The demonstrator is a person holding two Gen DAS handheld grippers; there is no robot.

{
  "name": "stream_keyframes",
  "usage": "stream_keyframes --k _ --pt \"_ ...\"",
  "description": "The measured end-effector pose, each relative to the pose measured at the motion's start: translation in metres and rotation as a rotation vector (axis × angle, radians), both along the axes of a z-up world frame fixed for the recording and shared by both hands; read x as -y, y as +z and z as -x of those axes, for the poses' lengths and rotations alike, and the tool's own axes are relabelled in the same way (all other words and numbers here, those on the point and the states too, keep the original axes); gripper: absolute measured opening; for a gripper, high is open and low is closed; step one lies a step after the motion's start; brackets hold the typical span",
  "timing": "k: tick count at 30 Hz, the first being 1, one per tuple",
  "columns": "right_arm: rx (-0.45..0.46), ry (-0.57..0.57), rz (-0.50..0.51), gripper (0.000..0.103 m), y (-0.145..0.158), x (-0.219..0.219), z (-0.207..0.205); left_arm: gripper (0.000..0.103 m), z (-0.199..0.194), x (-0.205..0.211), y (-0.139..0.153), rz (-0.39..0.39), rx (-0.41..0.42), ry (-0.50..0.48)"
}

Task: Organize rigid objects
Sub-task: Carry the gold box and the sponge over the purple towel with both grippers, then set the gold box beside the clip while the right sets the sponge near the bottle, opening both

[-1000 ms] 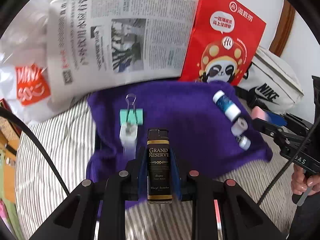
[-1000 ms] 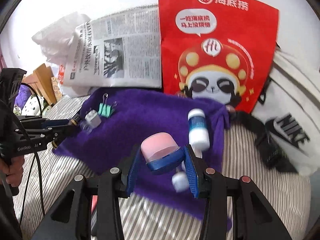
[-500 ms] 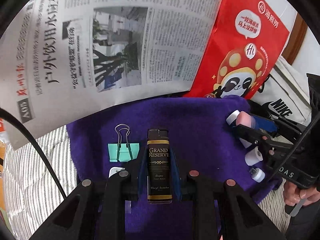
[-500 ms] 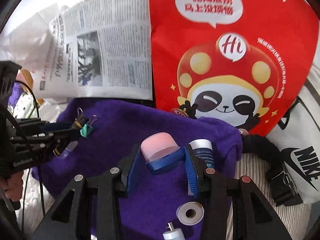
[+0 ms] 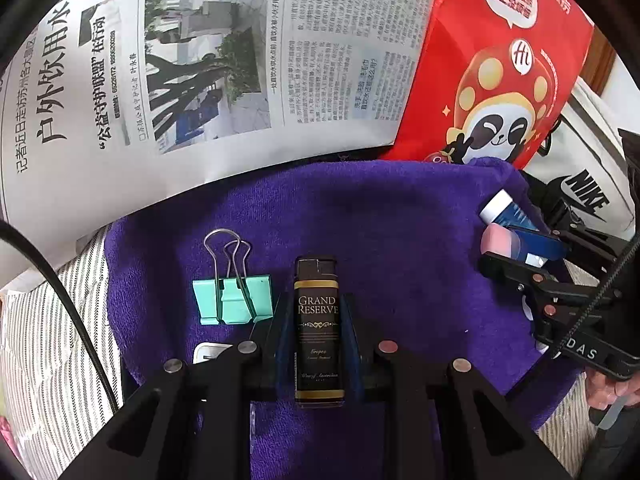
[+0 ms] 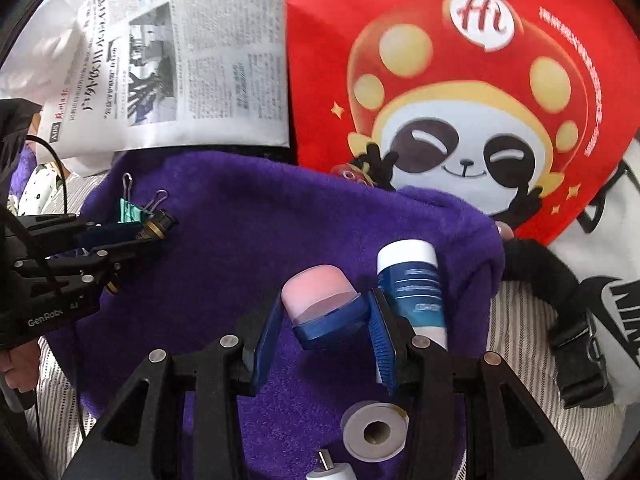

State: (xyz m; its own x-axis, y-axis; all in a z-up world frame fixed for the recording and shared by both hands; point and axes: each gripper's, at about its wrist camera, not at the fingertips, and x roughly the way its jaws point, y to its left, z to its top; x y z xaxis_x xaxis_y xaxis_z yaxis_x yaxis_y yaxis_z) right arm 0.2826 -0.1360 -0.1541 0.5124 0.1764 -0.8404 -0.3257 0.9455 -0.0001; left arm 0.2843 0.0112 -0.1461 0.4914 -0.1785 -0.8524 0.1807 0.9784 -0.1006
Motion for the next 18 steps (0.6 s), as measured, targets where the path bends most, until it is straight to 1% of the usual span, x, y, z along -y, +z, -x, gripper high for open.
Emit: stream_keyframes --k 4,6,7,14,18 --pt "-0.024 0.006 -0.009 0.043 -0.008 0.0 0.0 0.023 -0.001 0.005 -0.003 -0.034 0.001 0.005" --pt "-0.046 0.012 0.002 0.043 -0.013 -0.001 0.0 0.023 -0.001 0.013 -0.006 -0.066 0.006 0.004" --pt "-0.039 0.013 0.008 0.043 -0.014 -0.002 0.001 0.023 -0.001 0.015 -0.007 -0.08 0.007 0.005" --pt "-0.039 0.016 0.018 0.043 -0.014 -0.005 0.003 0.023 0.002 0.023 -0.012 -0.091 0.007 0.001" --pt "-0.044 0.022 0.02 0.043 -0.016 -0.01 -0.002 0.023 0.001 0.026 -0.015 -0.117 0.007 -0.009"
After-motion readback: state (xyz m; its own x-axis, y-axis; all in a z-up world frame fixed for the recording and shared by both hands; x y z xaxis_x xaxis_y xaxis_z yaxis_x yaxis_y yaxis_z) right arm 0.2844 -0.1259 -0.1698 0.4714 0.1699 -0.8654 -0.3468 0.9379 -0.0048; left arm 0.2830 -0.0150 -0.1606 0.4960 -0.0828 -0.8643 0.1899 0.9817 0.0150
